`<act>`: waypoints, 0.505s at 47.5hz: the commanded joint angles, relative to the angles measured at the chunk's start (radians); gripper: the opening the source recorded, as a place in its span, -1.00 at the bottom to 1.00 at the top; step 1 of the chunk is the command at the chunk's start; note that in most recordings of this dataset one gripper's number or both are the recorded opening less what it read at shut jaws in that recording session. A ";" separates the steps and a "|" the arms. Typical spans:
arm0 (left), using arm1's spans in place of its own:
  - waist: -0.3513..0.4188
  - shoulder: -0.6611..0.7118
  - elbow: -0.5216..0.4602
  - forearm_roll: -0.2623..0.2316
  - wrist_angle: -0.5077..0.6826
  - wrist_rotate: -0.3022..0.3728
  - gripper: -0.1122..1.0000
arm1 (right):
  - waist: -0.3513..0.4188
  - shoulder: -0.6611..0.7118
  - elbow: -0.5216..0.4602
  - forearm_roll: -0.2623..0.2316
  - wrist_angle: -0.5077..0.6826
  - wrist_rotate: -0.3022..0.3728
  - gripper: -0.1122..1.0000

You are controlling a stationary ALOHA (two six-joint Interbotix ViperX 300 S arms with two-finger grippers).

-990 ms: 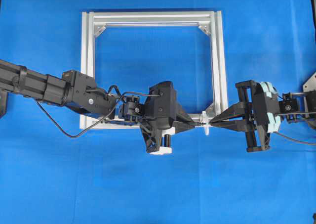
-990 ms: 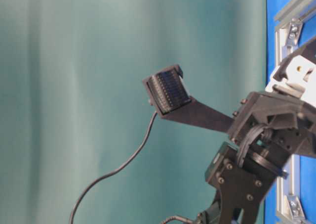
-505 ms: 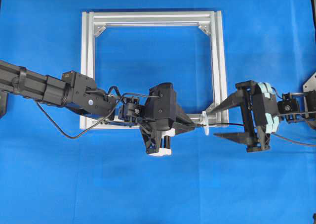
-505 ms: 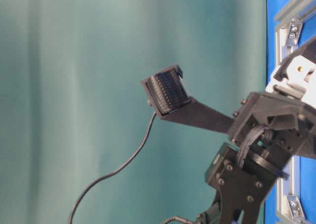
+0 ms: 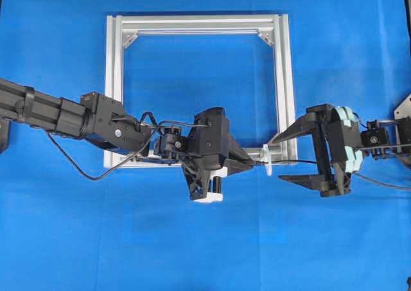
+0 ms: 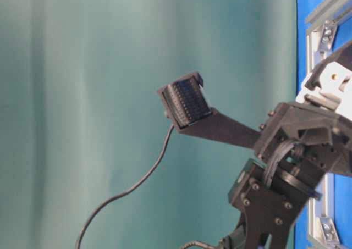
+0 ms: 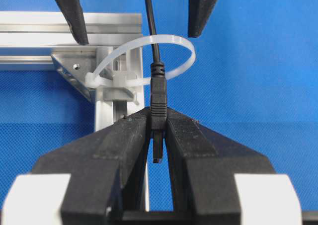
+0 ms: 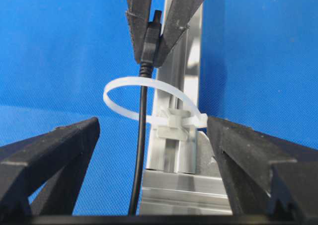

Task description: Insert the wire through the string loop located on the right side.

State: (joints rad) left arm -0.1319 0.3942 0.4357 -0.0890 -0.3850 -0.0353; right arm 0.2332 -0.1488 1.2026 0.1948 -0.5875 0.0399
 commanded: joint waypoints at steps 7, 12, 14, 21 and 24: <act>-0.003 -0.100 0.075 0.002 -0.020 0.005 -0.66 | -0.002 -0.006 -0.014 0.003 -0.005 -0.002 0.89; -0.008 -0.167 0.161 0.002 -0.051 0.005 -0.66 | -0.002 -0.006 -0.014 0.003 -0.005 -0.003 0.89; -0.009 -0.193 0.196 0.002 -0.063 0.005 -0.66 | -0.002 -0.006 -0.014 0.003 -0.005 -0.003 0.89; -0.017 -0.287 0.330 0.002 -0.091 -0.002 -0.66 | -0.002 -0.006 -0.014 0.003 -0.005 -0.003 0.89; -0.021 -0.322 0.383 0.002 -0.094 -0.005 -0.66 | -0.002 -0.006 -0.014 0.003 -0.005 -0.005 0.89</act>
State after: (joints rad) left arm -0.1457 0.1442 0.7670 -0.0890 -0.4617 -0.0383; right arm 0.2332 -0.1473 1.2026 0.1963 -0.5875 0.0383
